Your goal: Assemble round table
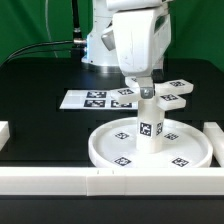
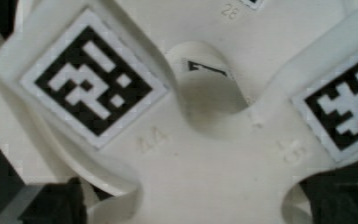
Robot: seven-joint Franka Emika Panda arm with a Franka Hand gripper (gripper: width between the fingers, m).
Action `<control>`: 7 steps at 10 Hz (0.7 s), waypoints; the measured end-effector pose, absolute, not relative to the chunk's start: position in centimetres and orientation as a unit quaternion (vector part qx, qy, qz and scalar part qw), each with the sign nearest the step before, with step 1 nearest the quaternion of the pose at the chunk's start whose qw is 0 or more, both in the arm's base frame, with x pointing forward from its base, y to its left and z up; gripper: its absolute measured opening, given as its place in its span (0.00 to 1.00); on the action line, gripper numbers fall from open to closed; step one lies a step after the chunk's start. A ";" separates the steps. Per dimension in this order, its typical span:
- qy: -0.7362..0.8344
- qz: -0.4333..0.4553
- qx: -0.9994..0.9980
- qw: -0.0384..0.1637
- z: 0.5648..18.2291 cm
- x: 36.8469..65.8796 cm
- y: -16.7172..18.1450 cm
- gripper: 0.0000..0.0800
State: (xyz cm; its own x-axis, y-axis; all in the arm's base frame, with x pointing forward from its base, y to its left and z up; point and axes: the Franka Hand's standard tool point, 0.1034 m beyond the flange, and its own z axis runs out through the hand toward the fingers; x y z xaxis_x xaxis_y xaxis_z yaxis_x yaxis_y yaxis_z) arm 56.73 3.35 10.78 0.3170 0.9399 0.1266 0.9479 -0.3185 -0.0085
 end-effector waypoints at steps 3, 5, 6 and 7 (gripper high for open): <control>-0.564 -0.047 -0.823 0.043 10.2 56.6 3.3 0.81; -0.560 -0.045 -0.826 0.044 9.9 56.5 3.4 0.81; -0.560 -0.044 -0.826 0.045 9.8 56.5 3.3 0.67; -0.559 -0.044 -0.827 0.045 9.8 56.4 3.3 0.56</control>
Offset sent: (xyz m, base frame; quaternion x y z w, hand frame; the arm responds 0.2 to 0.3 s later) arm -0.0025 0.0020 -0.0068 -0.0075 -0.0047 0.0305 0.9995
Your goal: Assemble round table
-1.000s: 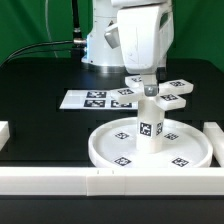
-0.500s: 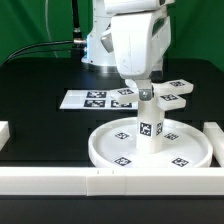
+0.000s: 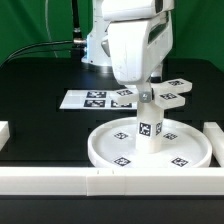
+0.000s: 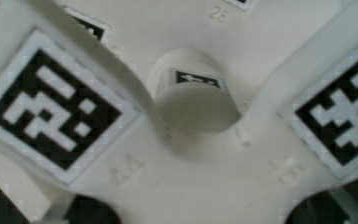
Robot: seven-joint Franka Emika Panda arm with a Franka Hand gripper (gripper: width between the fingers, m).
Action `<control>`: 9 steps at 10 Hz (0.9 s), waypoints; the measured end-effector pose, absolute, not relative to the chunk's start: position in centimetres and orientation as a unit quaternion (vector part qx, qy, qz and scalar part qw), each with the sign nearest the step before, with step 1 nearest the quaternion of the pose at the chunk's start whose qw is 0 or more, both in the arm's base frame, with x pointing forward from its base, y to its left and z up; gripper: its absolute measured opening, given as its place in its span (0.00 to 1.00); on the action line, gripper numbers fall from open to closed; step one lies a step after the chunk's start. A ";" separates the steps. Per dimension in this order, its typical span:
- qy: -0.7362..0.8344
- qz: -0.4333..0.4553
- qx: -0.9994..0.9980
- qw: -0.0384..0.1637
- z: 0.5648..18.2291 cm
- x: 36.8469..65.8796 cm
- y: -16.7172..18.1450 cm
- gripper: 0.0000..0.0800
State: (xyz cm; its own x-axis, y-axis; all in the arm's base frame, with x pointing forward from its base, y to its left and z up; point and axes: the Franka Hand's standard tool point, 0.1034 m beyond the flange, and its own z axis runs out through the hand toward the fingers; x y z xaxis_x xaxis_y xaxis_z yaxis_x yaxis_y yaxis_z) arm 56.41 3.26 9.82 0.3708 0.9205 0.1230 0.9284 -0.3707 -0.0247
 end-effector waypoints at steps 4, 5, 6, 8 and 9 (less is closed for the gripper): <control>-0.541 -0.043 -0.839 0.046 9.8 56.4 3.3 0.56; -0.518 -0.042 -0.853 0.047 9.8 56.4 3.3 0.56; -0.486 -0.040 -0.871 0.049 9.8 56.4 3.3 0.56; -0.412 -0.038 -0.909 0.052 9.8 56.4 3.3 0.56; -0.353 -0.035 -0.933 0.054 9.9 56.4 3.4 0.56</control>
Offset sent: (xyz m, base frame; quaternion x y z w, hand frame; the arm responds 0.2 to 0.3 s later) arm 0.0000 0.0000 0.0000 0.0000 0.0000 0.0000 1.0000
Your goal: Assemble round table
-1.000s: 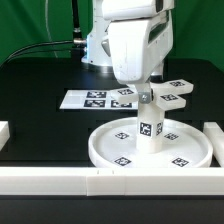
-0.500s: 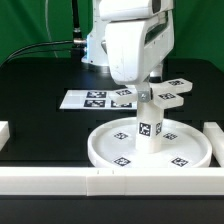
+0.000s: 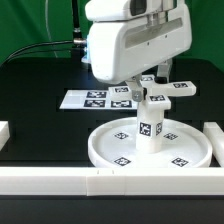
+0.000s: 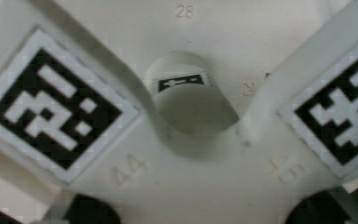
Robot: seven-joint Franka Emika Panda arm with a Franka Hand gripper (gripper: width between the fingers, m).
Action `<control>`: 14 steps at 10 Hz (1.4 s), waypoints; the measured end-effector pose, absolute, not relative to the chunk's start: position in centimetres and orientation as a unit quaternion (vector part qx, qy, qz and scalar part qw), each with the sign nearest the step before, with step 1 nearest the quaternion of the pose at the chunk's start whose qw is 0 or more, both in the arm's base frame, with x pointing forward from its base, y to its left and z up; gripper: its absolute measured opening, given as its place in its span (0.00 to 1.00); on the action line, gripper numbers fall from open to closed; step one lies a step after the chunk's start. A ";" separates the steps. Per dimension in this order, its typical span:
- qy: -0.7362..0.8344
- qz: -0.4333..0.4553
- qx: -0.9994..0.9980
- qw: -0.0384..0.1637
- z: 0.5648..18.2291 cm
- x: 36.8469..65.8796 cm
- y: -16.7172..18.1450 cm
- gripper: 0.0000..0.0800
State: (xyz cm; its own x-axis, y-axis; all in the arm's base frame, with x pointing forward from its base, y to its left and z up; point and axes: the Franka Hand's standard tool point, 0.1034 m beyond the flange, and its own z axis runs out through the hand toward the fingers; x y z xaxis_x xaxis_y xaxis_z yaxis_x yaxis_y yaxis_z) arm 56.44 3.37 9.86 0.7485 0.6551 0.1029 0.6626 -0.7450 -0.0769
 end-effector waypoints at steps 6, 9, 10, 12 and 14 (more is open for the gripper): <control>-0.009 -0.034 -0.997 0.067 9.9 56.3 3.6 0.56; 0.108 -0.032 -0.991 0.070 9.9 56.3 3.6 0.56; 0.122 -0.031 -0.990 0.071 9.9 56.3 3.6 0.56; 0.191 -0.025 -0.978 0.076 9.9 56.3 3.6 0.56; 0.258 -0.019 -0.963 0.081 9.8 56.2 3.6 0.56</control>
Offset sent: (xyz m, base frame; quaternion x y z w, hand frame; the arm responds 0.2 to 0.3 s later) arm -0.0124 0.0028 -0.0029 0.0062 0.0098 0.2356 0.9718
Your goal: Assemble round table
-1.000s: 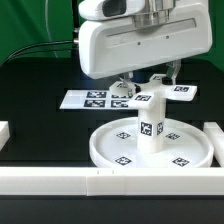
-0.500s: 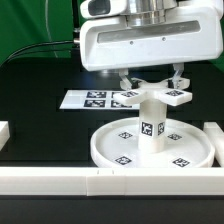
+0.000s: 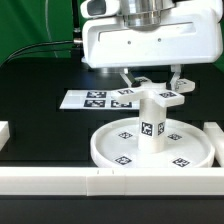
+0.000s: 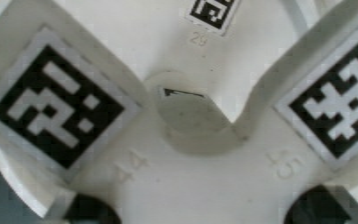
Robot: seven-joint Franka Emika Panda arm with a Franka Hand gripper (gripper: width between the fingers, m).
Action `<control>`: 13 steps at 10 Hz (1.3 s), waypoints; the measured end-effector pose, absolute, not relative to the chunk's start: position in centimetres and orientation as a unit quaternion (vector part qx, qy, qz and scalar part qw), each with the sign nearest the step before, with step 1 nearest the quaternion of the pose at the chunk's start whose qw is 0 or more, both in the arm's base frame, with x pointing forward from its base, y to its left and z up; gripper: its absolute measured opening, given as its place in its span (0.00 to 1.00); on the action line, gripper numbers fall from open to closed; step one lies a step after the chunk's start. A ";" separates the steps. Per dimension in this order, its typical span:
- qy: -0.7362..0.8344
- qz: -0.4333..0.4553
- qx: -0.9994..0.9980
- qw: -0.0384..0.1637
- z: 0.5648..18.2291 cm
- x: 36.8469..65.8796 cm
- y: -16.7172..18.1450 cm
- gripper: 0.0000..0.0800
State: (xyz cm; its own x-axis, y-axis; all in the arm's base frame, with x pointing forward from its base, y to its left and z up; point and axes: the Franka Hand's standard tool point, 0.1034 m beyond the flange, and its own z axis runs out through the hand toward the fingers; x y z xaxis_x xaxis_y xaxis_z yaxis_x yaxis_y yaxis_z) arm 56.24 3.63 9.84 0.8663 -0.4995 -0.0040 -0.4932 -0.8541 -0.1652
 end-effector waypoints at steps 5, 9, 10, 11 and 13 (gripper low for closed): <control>0.501 0.004 -0.858 0.112 9.9 56.0 3.6 0.56; 0.683 0.033 -0.719 0.122 9.9 56.1 3.6 0.56; 0.698 0.032 -0.705 0.123 9.9 56.2 3.6 0.56; 0.720 0.033 -0.682 0.122 9.9 56.2 3.7 0.56; 0.755 0.034 -0.643 0.123 10.0 56.4 3.6 0.56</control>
Offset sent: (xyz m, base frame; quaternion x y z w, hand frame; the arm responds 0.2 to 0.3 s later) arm -0.0165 -0.0044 -0.0094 0.0195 -0.0209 0.3435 0.9387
